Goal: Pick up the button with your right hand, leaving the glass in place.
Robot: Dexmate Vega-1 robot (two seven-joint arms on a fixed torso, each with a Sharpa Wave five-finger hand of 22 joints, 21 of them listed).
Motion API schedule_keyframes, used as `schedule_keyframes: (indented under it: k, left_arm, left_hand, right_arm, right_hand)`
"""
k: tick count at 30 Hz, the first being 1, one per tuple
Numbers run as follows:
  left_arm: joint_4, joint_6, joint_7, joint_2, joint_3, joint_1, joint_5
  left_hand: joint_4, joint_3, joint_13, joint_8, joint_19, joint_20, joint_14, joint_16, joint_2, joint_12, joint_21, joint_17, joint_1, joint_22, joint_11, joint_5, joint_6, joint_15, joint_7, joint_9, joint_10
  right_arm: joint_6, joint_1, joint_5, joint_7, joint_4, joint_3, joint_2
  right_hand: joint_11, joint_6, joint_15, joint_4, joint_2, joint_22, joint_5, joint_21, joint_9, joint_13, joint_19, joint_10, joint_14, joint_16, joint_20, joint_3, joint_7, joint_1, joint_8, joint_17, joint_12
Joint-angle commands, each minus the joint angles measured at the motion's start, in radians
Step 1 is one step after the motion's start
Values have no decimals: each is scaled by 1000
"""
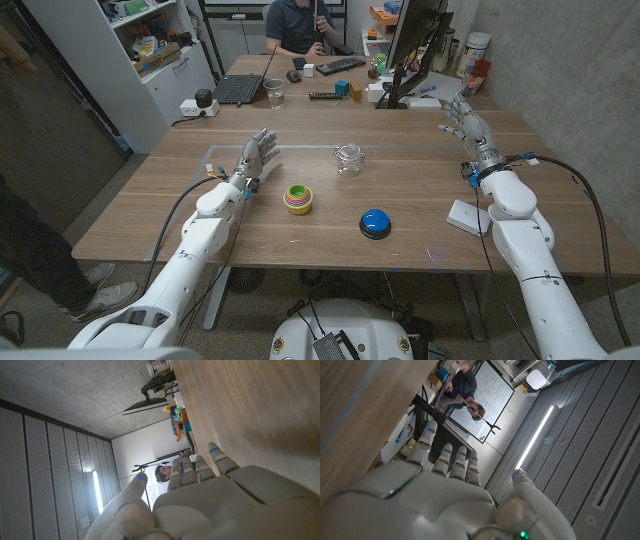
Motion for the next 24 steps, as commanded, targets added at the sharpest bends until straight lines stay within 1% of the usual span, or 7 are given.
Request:
schedule_keyframes:
  k: [1,14,17,19,20,22,24]
  left_arm:
    - [-26,30,24,17,1,4,37]
    - [-18,18,4,13,-23,4,6]
    - [-23,8,-5,18,-21,10,7]
    - [-22,9,-4,18,-23,10,6]
    - [-18,5,-6,17,-24,10,3]
    - [-18,8,-7,18,-27,13,0]
    - [-15,0,-5,18,-31,18,-1]
  left_hand:
    - [2,3,5,4,0,7,-6,4,14,5,2,4,-1,5,-3,3,-2,9,-7,4,1]
    - [4,-1,5,3,6,1,-9,4,8,5,5,4,-5,6,-1,3,-2,13,-4,4,-2]
    - [5,-2,5,3,7,1,-10,4,8,6,5,4,-5,6,-2,3,-2,13,-3,4,-1]
    - [5,-2,5,4,7,0,-10,5,8,6,5,4,-6,6,-4,3,-2,13,-3,4,-1]
    - [5,-2,5,3,7,0,-10,5,8,6,5,4,-6,6,-3,3,-3,13,-3,4,-1]
    - [6,-3,5,3,8,-1,-10,5,8,6,6,4,-6,6,-5,3,-3,12,-1,4,-1]
    - [6,-3,5,3,9,-1,-10,5,8,6,6,4,-7,6,-1,3,-2,12,0,4,0]
  right_arm:
    - [17,-133,-137,10,-201,70,15]
    - [154,-310,-245,-3,-332,161,96]
    - [202,-334,-298,-29,-349,177,125]
    - [260,-330,-271,-25,-321,186,135]
    - [275,-330,-312,-51,-321,190,151]
    - [245,-341,-320,-34,-345,194,167]
    - [268,-353,-322,-32,-345,202,180]
  right_hand:
    - [-20,-11,5,-5,-24,5,4,0,4,3,10,-4,9,10,3,-11,-10,0,4,1,1]
    - [-39,-35,8,-11,-45,5,6,2,4,1,23,-22,7,10,5,-24,-24,-2,-1,1,-3]
    - [-39,-47,8,-12,-50,5,7,2,4,1,25,-29,5,10,5,-28,-25,-3,-3,1,-5]
    - [-40,-51,10,-13,-53,5,7,2,4,1,26,-33,5,10,5,-30,-26,-3,-4,1,-6]
    - [-42,-53,10,-13,-54,5,7,2,4,1,27,-33,5,10,5,-31,-26,-4,-4,1,-6]
    - [-44,-55,10,-13,-57,5,8,3,4,1,29,-34,8,12,5,-33,-26,-4,-4,1,-6]
    - [-49,-61,10,-14,-60,5,8,4,4,0,34,-41,9,12,4,-36,-25,-5,-4,1,-7]
